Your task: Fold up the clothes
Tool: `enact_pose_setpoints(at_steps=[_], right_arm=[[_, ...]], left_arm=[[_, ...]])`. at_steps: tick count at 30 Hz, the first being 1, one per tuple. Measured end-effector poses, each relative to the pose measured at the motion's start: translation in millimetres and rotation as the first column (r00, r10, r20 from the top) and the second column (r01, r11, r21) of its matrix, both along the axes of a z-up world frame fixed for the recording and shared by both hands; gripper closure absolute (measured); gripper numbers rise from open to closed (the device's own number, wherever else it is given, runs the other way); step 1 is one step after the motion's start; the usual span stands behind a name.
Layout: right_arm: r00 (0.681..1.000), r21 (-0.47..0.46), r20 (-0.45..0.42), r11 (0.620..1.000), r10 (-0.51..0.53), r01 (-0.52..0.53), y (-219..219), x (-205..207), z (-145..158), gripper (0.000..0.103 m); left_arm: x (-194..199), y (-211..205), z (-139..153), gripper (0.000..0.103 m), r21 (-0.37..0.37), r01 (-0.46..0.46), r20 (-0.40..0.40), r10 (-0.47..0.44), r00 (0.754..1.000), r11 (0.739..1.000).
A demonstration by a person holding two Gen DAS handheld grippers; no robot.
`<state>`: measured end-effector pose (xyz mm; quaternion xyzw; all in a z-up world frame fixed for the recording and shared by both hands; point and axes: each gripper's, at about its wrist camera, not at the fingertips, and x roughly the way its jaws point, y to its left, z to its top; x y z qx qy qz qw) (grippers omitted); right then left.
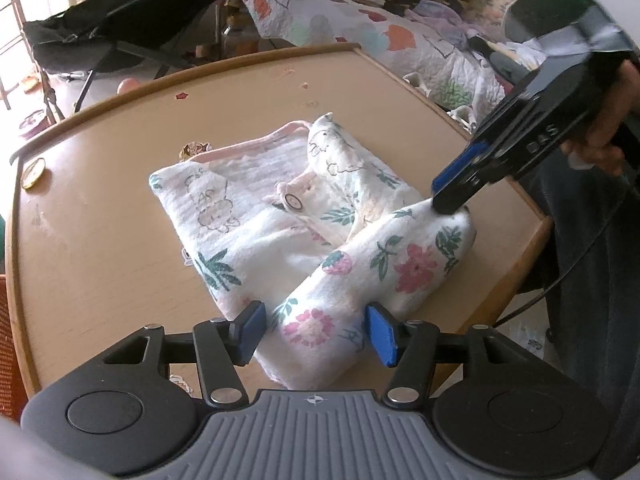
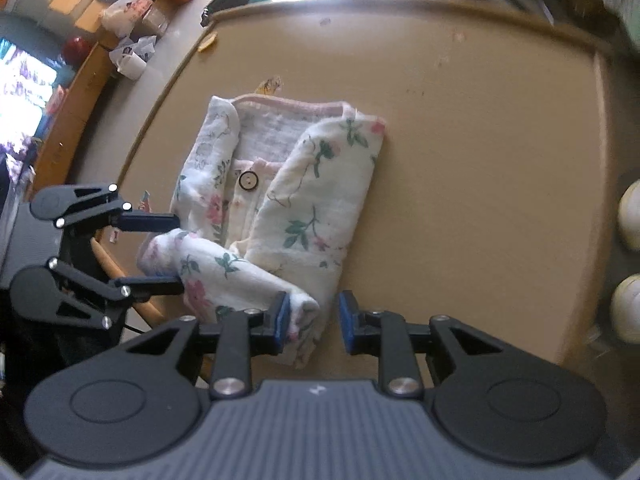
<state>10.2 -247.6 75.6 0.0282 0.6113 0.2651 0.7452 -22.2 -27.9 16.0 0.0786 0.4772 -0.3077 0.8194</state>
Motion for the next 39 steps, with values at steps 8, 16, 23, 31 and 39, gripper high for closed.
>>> enact_pose_setpoints(at_steps=[8, 16, 23, 31, 39], right_arm=[[0.954, 0.021, 0.299, 0.999, 0.035, -0.044, 0, -49, 62, 0.079], [0.949, 0.02, 0.309, 0.997, 0.058, -0.068, 63, -68, 37, 0.091], [0.969, -0.069, 0.239, 0.994, -0.064, 0.083, 42, -44, -2, 0.092], [0.963, -0.101, 0.265, 0.992, -0.045, 0.074, 47, -38, -13, 0.092], [0.957, -0.106, 0.29, 0.993, -0.018, 0.051, 54, -45, -11, 0.092]], left_arm=[[5, -5, -2, 0.042, 0.021, -0.007, -0.028, 0.007, 1.0, 1.0], [3, -6, -2, 0.042, 0.025, -0.005, -0.028, 0.006, 1.0, 1.0], [-8, 0, 6, 0.042, 0.015, -0.05, -0.005, 0.05, 0.999, 0.999], [-44, 14, 39, 0.042, 0.001, -0.148, 0.111, 0.147, 0.983, 0.989], [-71, -13, 67, 0.04, -0.016, -0.007, 0.282, 0.011, 0.959, 1.0]])
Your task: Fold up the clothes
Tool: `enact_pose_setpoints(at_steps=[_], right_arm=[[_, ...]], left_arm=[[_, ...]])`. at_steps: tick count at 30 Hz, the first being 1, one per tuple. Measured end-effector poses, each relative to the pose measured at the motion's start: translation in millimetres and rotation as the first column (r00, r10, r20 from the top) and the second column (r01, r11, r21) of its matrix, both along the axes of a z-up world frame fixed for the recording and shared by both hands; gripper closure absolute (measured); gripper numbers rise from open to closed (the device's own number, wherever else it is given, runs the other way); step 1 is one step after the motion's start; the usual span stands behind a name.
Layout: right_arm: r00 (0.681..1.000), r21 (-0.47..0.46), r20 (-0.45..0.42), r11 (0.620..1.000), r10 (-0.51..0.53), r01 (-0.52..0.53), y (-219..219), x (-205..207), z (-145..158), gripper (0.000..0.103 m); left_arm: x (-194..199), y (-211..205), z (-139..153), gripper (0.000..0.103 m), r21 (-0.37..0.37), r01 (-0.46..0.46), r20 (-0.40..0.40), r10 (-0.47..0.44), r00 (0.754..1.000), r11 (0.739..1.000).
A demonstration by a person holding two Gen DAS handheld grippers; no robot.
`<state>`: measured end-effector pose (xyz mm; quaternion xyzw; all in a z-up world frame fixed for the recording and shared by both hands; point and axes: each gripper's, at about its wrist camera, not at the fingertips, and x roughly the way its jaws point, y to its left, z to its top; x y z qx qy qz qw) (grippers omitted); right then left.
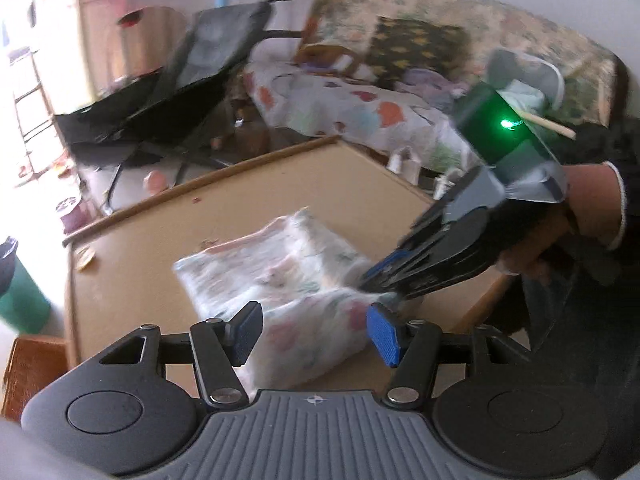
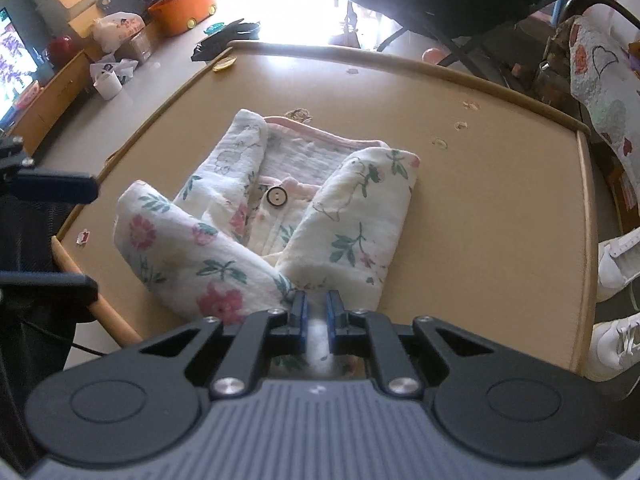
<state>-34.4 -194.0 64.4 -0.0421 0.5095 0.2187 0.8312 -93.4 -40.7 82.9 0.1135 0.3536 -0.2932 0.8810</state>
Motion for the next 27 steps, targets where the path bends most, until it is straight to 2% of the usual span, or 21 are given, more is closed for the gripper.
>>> enact_pose_setpoints(at_steps=[3, 8, 14, 17, 20, 23, 27], right_arm=[[1.0, -0.023, 0.026, 1.0, 0.008, -0.008, 5, -4, 2, 0.092], [0.995, -0.049, 0.093, 0.999, 0.029, -0.024, 8, -12, 8, 0.091], [0.988, 0.012, 0.155, 1.0, -0.006, 0.005, -7, -24, 37, 0.091], [0.985, 0.044, 0.171, 0.999, 0.01, -0.017, -11, -34, 52, 0.091], [0.986, 0.086, 0.163, 0.995, 0.034, -0.049, -6, -40, 52, 0.091], [0.99, 0.063, 0.137, 0.998, 0.021, -0.03, 2, -34, 38, 0.091], [0.998, 0.082, 0.035, 0.996, -0.048, 0.045, -1, -15, 10, 0.092]], left_arm=[[20, -16, -15, 0.038, 0.032, -0.031, -0.097, 0.034, 0.995, 0.999], [43, -17, -44, 0.037, 0.066, -0.138, -0.189, 0.149, 0.971, 0.988], [48, 7, -54, 0.033, -0.06, -0.24, -0.27, 0.216, 0.938, 0.969], [48, 9, -58, 0.032, -0.082, -0.248, -0.273, 0.217, 0.937, 0.965], [47, 4, -60, 0.032, -0.064, -0.231, -0.268, 0.206, 0.941, 0.971], [48, 0, -63, 0.032, -0.042, -0.201, -0.256, 0.184, 0.949, 0.979], [46, -2, -58, 0.032, -0.019, -0.162, -0.224, 0.154, 0.962, 0.987]])
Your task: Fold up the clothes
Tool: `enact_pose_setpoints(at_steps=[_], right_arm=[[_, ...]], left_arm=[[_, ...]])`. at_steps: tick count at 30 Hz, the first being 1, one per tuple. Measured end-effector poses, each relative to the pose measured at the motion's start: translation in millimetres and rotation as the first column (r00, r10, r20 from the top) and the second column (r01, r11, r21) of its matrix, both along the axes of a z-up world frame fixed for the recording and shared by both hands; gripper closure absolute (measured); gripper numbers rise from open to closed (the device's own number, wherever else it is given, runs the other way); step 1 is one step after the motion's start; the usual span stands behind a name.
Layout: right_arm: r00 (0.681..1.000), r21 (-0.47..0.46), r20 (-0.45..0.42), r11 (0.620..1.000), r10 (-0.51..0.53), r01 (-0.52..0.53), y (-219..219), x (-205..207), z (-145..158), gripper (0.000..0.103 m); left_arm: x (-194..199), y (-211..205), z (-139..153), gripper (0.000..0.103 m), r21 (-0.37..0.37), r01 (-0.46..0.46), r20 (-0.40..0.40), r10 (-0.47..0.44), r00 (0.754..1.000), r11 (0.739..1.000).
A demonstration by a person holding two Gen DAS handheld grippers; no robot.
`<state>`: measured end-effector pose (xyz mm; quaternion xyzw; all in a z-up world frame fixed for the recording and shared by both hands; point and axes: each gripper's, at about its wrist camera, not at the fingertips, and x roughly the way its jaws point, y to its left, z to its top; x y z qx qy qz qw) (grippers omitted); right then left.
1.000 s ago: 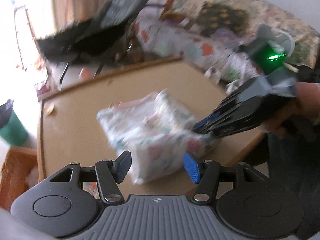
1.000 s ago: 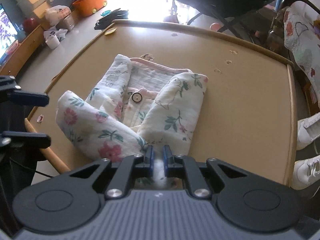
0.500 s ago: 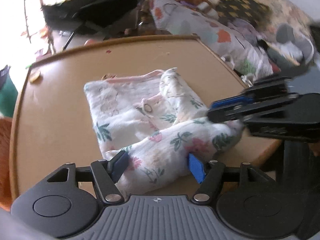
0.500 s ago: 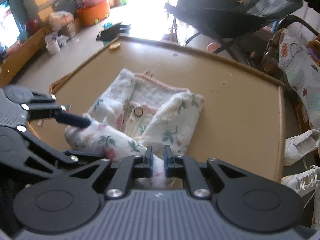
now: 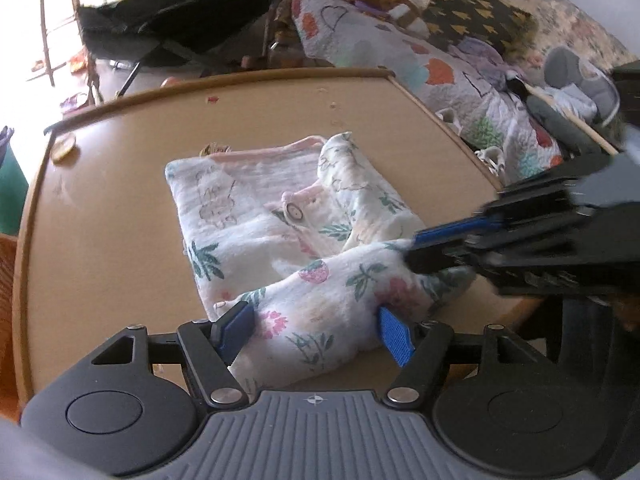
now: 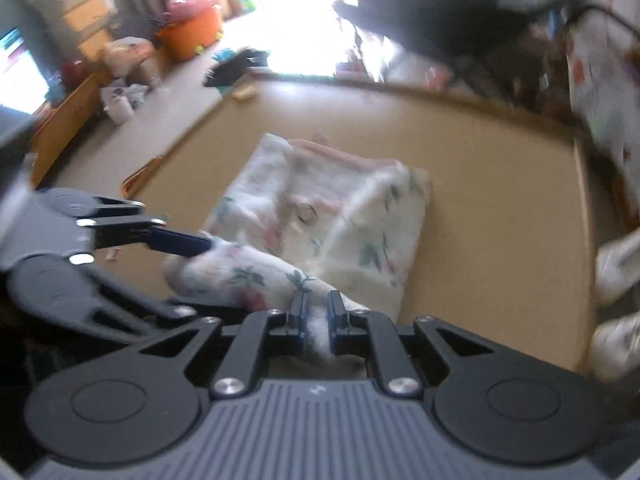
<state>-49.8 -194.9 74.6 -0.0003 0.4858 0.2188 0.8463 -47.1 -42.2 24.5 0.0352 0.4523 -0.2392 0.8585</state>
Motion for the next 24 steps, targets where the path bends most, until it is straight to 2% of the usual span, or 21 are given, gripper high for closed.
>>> enact_pose_setpoints(at_steps=[4, 6, 8, 11, 13, 16, 17, 18, 19, 20, 24], right_arm=[[0.998, 0.023, -0.046, 0.999, -0.04, 0.041, -10, 12, -13, 0.092], [0.998, 0.035, -0.049, 0.999, -0.038, 0.04, -13, 13, -15, 0.092], [0.999, 0.034, -0.043, 0.999, -0.032, 0.034, -12, 12, -16, 0.092], [0.999, 0.019, -0.028, 1.0, -0.017, 0.018, -8, 11, -16, 0.092], [1.0, 0.017, -0.023, 1.0, -0.012, 0.013, -7, 10, -16, 0.092], [1.0, 0.022, -0.025, 1.0, -0.01, 0.011, -9, 11, -17, 0.092], [1.0, 0.024, -0.026, 1.0, -0.008, 0.009, -10, 13, -18, 0.092], [1.0, 0.025, -0.026, 1.0, -0.006, 0.006, -11, 14, -18, 0.092], [1.0, 0.024, -0.026, 1.0, -0.002, 0.003, -10, 14, -18, 0.092], [1.0, 0.024, -0.025, 1.0, 0.001, 0.0, -11, 14, -18, 0.092], [1.0, 0.024, -0.026, 1.0, 0.012, -0.011, -11, 14, -18, 0.092]], left_arm=[[-11, -1, 18, 0.032, 0.077, 0.068, 0.099, -0.076, 0.992, 0.995], [-18, -1, 26, 0.032, 0.128, 0.131, 0.141, -0.149, 0.979, 0.983], [-23, -3, 34, 0.032, 0.193, 0.211, 0.181, -0.246, 0.952, 0.958], [-32, -11, 40, 0.032, 0.321, 0.344, 0.227, -0.425, 0.876, 0.882], [-37, -19, 39, 0.032, 0.397, 0.431, 0.226, -0.541, 0.81, 0.811], [-39, -32, 27, 0.032, 0.495, 0.535, 0.158, -0.676, 0.72, 0.685], [-38, -34, 23, 0.032, 0.507, 0.555, 0.135, -0.697, 0.704, 0.659], [-36, -35, 20, 0.032, 0.505, 0.571, 0.117, -0.707, 0.697, 0.647], [-32, -35, 18, 0.032, 0.492, 0.583, 0.103, -0.708, 0.698, 0.646], [-29, -34, 16, 0.037, 0.474, 0.59, 0.092, -0.703, 0.705, 0.654], [-17, -29, 6, 0.045, 0.432, 0.577, 0.081, -0.667, 0.741, 0.693]])
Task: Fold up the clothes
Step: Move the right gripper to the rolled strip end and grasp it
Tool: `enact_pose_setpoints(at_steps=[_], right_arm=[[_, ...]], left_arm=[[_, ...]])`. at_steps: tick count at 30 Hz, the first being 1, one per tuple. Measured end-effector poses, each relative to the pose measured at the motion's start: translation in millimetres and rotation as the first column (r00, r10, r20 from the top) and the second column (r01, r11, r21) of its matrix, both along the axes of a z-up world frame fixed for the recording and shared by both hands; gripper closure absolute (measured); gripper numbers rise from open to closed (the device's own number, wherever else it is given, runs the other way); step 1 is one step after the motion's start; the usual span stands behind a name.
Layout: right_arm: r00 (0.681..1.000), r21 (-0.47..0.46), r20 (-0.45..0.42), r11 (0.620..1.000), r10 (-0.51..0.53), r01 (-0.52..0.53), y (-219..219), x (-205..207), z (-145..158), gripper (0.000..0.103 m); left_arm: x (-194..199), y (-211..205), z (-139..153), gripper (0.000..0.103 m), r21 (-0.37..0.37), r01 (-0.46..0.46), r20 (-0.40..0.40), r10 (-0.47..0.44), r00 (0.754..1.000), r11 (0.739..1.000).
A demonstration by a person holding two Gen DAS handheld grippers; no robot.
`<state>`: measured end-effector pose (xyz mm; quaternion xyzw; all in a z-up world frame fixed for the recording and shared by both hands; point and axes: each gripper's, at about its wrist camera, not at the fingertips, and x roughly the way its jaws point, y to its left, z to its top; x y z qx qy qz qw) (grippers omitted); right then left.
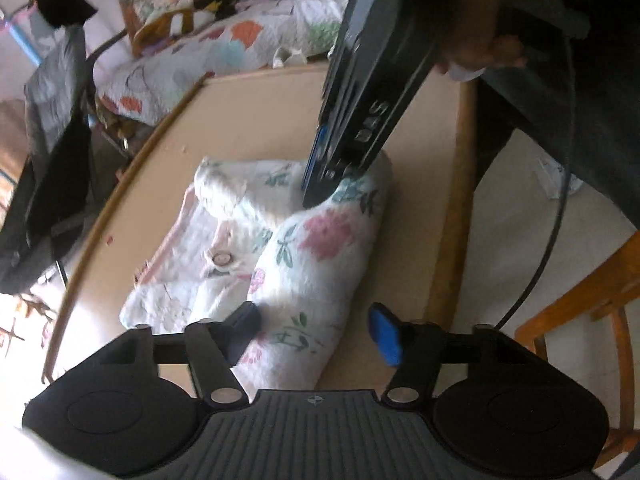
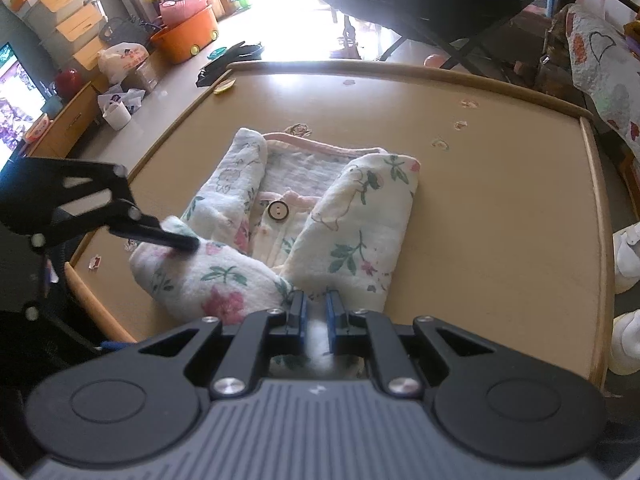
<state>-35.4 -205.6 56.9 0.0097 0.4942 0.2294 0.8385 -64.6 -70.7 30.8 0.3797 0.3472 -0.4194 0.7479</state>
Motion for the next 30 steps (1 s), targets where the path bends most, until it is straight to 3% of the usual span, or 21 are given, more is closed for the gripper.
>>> enact_pose_setpoints(at_steps=[6, 10, 13, 15, 20, 22, 24, 30], right_arm=[[0.994, -0.043, 0.054, 0.995, 0.09, -0.088, -1, -3, 10, 0.087], [0.96, -0.111, 0.158, 0.97, 0.231, -0.215, -2, -16, 28, 0.071], [0.89, -0.203, 0.234, 0.915, 0.392, -0.35, 4, -32, 44, 0.064], [0.826, -0.279, 0.26, 0.858, 0.5, -0.432, 13, -43, 53, 0.062], [0.621, -0.48, 0.262, 0.658, 0.739, -0.58, 42, -74, 60, 0.057], [0.561, -0.531, 0.226, 0.584, 0.796, -0.615, 51, -80, 55, 0.056], [0.529, -0.549, 0.196, 0.54, 0.826, -0.639, 59, -82, 49, 0.055], [0.474, -0.564, 0.171, 0.481, 0.864, -0.672, 68, -88, 41, 0.055]], left_arm=[[12, 18, -15, 0.049, -0.099, -0.094, -0.111, 0.083, 0.99, 0.991], [13, 16, -28, 0.049, -0.099, -0.089, -0.13, 0.076, 0.989, 0.991], [12, 17, -29, 0.049, -0.095, -0.087, -0.142, 0.073, 0.987, 0.992], [11, 18, -29, 0.049, -0.097, -0.088, -0.146, 0.073, 0.986, 0.991], [10, 21, -28, 0.049, -0.101, -0.097, -0.159, 0.08, 0.984, 0.99], [12, 20, -27, 0.049, -0.102, -0.096, -0.163, 0.079, 0.983, 0.99], [12, 20, -27, 0.049, -0.103, -0.096, -0.167, 0.078, 0.983, 0.99], [15, 20, -24, 0.049, -0.107, -0.093, -0.172, 0.074, 0.982, 0.99]])
